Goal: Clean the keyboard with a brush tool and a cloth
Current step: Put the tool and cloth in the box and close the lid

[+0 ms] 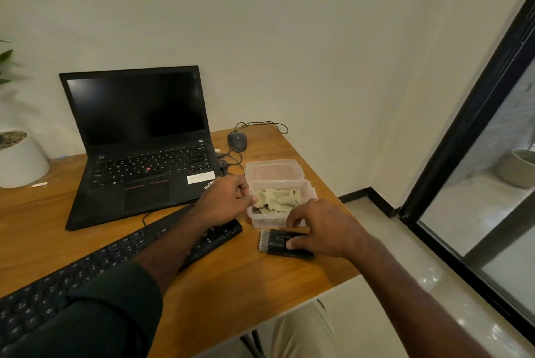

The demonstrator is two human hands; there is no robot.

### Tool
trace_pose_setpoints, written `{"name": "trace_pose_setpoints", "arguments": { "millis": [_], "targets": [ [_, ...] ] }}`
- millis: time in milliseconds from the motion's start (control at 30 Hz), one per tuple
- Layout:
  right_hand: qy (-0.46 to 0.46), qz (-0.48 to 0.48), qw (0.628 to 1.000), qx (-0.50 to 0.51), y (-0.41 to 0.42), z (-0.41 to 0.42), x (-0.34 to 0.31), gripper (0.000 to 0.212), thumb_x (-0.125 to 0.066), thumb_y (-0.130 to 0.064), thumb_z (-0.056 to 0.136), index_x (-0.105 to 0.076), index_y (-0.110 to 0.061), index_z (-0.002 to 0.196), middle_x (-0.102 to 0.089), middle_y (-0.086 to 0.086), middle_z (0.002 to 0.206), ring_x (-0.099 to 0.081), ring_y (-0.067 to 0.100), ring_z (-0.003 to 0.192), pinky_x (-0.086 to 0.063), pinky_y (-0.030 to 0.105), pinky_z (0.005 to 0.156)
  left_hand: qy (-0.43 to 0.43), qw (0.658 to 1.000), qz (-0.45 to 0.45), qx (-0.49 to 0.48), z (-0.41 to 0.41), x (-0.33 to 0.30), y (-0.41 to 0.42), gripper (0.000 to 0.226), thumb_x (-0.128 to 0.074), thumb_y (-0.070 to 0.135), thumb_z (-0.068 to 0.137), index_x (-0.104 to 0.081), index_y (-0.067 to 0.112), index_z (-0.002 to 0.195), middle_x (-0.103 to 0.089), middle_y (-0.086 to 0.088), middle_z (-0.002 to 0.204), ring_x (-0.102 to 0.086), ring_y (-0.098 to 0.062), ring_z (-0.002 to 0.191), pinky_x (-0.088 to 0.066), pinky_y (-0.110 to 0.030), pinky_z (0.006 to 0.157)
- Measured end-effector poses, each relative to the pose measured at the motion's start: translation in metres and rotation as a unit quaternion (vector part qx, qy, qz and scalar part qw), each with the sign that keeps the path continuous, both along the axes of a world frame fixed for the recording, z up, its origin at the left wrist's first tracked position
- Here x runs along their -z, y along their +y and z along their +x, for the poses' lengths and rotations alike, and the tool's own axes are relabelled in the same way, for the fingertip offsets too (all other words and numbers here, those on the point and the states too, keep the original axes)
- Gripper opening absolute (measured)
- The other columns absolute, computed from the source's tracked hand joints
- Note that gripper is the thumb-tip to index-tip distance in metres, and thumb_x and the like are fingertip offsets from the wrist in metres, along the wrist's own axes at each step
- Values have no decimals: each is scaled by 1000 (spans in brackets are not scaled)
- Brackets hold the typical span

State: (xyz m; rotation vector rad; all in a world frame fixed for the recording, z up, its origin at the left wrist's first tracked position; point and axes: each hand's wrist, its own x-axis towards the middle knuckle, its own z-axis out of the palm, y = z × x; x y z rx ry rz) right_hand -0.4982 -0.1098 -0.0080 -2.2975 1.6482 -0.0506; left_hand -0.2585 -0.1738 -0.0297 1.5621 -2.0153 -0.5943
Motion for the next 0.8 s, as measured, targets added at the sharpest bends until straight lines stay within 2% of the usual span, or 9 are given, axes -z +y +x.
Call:
{"name": "trace_pose_setpoints", "arguments": {
  "millis": [133, 233, 367, 467, 567, 667, 733, 800],
  "targets": [
    [108, -32, 994, -4, 8, 11, -1, 63, -71, -64, 78, -55, -39, 134, -57, -1, 130, -51, 19, 116, -50, 35, 91, -10, 1000, -3, 6, 2, -3, 7, 18, -75, 32, 85, -61, 22, 79, -61, 5, 68, -54, -12, 62, -49, -36, 58],
    [144, -40, 989, -25, 14, 20, 3, 65, -69, -61, 83, -51, -33, 139, -55, 2, 136, -48, 23, 125, -44, 38, 100, -20, 1000, -11, 6, 4, -4, 10, 18, -75, 33, 85, -61, 23, 79, -60, 8, 71, -55, -11, 65, -49, -35, 61],
    [153, -73, 984, -48, 15, 26, 19, 55, -67, -56, 87, -55, -27, 132, -62, 1, 128, -53, 19, 121, -38, 40, 106, -23, 1000, -3, 5, 4, -7, 14, 18, -74, 33, 86, -61, 24, 80, -61, 7, 75, -56, -13, 69, -51, -38, 65],
    [131, -69, 988, -44, 14, 24, 23, 55, -67, -60, 83, -57, -28, 127, -64, -1, 122, -55, 18, 115, -42, 38, 103, -21, 1000, -3, 6, 5, -8, 17, 17, -74, 31, 87, -61, 23, 79, -60, 8, 72, -54, -12, 67, -48, -34, 62],
    [40, -35, 998, -34, 16, 22, 19, 58, -66, -65, 79, -56, -28, 124, -66, -5, 116, -61, 11, 101, -55, 32, 88, -17, 1000, -4, 1, 8, -8, 19, 16, -72, 28, 88, -60, 24, 78, -58, 10, 70, -53, -10, 66, -47, -32, 62],
    [-132, 41, 990, -4, 18, 16, 5, 52, -75, -53, 79, -51, -29, 119, -62, -10, 115, -63, 10, 96, -60, 29, 79, -19, 1000, -3, -5, 11, -9, 19, 15, -69, 24, 90, -61, 24, 77, -58, 10, 72, -52, -9, 66, -44, -31, 60],
    [-276, 93, 956, 28, 21, 13, -7, 53, -82, -36, 79, -49, -27, 119, -62, -9, 115, -66, 14, 96, -62, 32, 74, -19, 1000, -3, -6, 12, -10, 18, 16, -66, 19, 91, -61, 23, 77, -59, 9, 70, -53, -10, 64, -46, -32, 59],
    [-410, 132, 900, 67, 21, 15, -19, 54, -84, -25, 79, -53, -26, 123, -65, -4, 113, -68, 11, 89, -57, 24, 63, -20, 1000, -6, -8, 13, -11, 16, 18, -64, 17, 92, -61, 23, 76, -60, 8, 68, -53, -9, 62, -45, -31, 58]
  ]
}}
